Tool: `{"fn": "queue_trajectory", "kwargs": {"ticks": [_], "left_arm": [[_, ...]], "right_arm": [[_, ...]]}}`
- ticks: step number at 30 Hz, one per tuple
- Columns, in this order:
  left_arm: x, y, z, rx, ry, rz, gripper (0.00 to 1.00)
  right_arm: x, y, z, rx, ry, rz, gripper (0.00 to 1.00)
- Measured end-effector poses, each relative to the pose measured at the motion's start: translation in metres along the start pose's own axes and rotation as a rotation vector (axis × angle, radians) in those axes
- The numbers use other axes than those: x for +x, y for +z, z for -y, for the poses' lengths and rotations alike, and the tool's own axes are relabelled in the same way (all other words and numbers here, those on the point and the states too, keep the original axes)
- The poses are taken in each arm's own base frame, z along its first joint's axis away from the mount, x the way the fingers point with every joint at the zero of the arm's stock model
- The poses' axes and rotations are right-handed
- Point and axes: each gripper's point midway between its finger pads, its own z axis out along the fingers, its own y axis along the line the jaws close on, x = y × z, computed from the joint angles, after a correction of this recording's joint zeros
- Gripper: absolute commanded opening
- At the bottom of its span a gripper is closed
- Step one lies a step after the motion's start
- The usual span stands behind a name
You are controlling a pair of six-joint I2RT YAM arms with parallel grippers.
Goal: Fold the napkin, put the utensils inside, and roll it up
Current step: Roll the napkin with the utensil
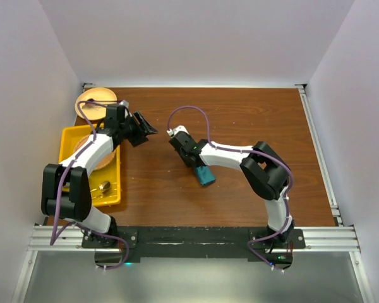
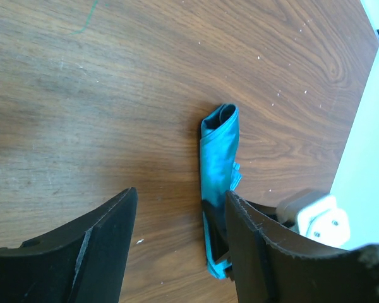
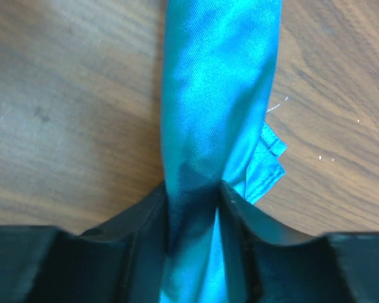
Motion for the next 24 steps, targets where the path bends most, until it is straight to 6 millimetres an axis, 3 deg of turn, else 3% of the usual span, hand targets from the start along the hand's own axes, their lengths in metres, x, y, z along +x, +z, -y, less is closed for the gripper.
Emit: {"fn": "queue_trajectory", "kwargs": {"ticks": [4, 13, 20, 24], "left_arm": [[0.003, 0.000, 0.000, 0.009, 0.001, -0.009, 0.63], [0.005, 0.001, 0.006, 0.043, 0.006, -0.023, 0.63], [0.006, 0.000, 0.014, 0.089, 0.022, -0.037, 0.63], [0.011, 0.001, 0.020, 0.131, 0.028, -0.064, 0.63]], "right_arm": [[-0.003, 0.007, 0.006, -0.031, 0.036, 0.000, 0.00], [-0.013, 0.009, 0.000, -0.290, 0.173, -0.020, 0.00], [-0.012, -0.013, -0.044, -0.664, 0.360, -0.084, 0.00], [-0.008, -0.025, -0.060, -0.836, 0.491, -0.117, 0.00]]}}
